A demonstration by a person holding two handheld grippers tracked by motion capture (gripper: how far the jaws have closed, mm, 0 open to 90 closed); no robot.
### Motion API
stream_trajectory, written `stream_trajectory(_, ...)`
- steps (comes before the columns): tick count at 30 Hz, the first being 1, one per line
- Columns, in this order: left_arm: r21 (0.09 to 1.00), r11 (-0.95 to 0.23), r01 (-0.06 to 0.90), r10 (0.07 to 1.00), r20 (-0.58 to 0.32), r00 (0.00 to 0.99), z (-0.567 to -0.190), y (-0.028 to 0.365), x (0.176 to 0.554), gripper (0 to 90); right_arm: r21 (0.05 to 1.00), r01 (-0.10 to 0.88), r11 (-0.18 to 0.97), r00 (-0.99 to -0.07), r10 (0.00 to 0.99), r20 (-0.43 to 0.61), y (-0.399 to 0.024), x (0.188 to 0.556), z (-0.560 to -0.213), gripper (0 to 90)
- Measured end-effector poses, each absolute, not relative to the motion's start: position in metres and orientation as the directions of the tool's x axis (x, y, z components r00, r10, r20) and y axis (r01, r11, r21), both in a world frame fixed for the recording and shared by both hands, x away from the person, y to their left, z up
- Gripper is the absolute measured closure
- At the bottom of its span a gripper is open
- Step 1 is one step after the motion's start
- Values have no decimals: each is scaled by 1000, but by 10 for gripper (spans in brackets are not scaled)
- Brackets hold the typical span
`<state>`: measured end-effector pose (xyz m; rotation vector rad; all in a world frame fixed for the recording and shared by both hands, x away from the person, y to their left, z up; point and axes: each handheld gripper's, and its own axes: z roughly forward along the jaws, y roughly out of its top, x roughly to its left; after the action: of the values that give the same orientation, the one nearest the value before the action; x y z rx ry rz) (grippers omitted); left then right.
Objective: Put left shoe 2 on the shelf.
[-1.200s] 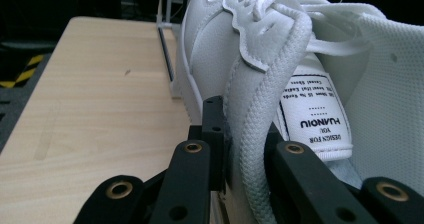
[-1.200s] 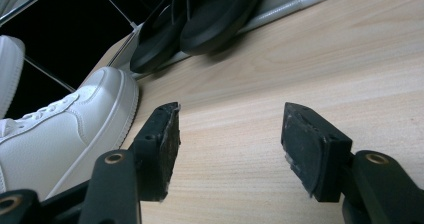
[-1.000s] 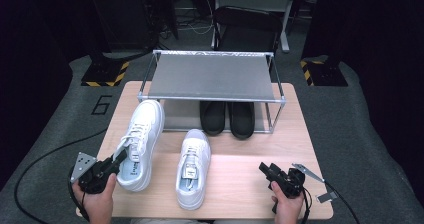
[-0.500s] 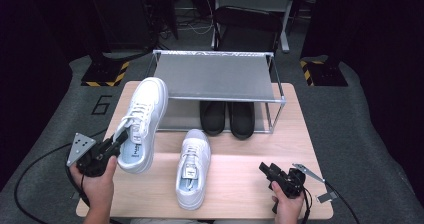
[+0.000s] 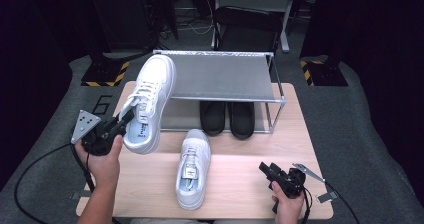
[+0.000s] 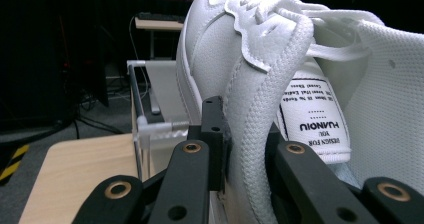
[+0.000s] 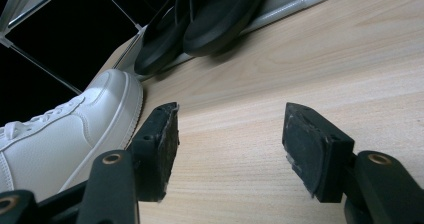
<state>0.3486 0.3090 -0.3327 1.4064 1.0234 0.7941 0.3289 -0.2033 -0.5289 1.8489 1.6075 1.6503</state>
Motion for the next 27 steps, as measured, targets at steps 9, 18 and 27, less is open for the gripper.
stream_trajectory(9,990,53,128,911,-101,399,-325,301,358,815,715,570,-404,-203,774,599,-205,329,-530,391)
stream_trajectory(18,988,49,144,908,-104,406,-328,296,366,815,712,573,-406,-198,775,601,-205,330,-531,391)
stream_trajectory(27,987,53,151,897,-114,428,-325,283,380,814,709,573,-411,-196,771,606,-206,330,-531,392)
